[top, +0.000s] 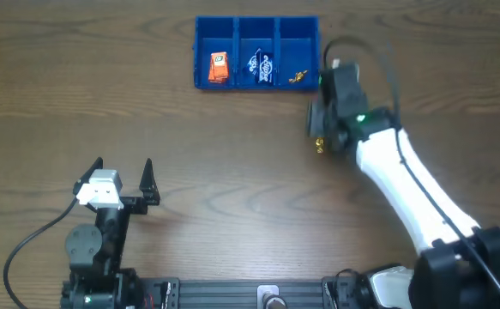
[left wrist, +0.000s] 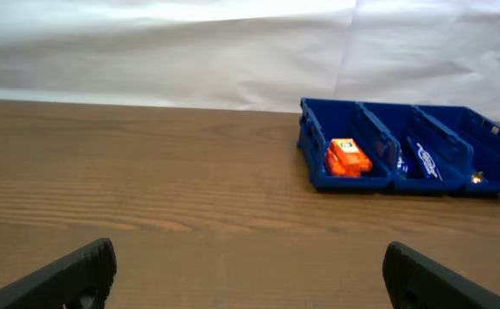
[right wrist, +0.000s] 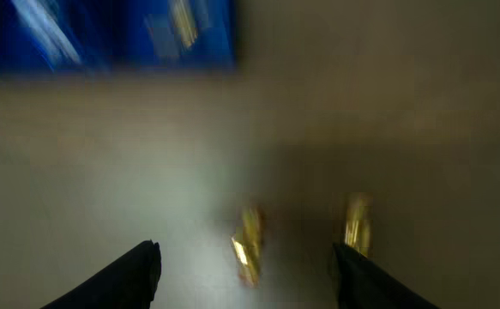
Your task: Sort Candies Into Trays
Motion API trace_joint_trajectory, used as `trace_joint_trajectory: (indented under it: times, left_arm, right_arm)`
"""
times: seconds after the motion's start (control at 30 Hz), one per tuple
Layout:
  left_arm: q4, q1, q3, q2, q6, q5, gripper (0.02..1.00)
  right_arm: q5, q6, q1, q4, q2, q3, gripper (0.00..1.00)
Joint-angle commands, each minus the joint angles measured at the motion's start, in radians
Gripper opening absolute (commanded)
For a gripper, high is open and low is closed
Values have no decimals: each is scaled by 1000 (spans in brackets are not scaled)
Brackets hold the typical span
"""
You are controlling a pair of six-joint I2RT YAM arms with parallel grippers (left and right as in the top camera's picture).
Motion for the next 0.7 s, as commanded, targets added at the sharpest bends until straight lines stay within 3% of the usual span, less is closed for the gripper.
trace_joint_trajectory:
  times: [0.03,0.37,0.7]
  left_arm:
    - [-32,-3,-20,-5,-4,21,998]
    - [-32,-3,-20,-5,-4,21,998]
    - [-32,-3,-20,-5,-4,21,998]
  right_arm:
    - [-58,37,13,98,37,-174,658]
    - [-58,35,0,241,109,-200,632]
    - [-58,35,-16,252,215,-149,612]
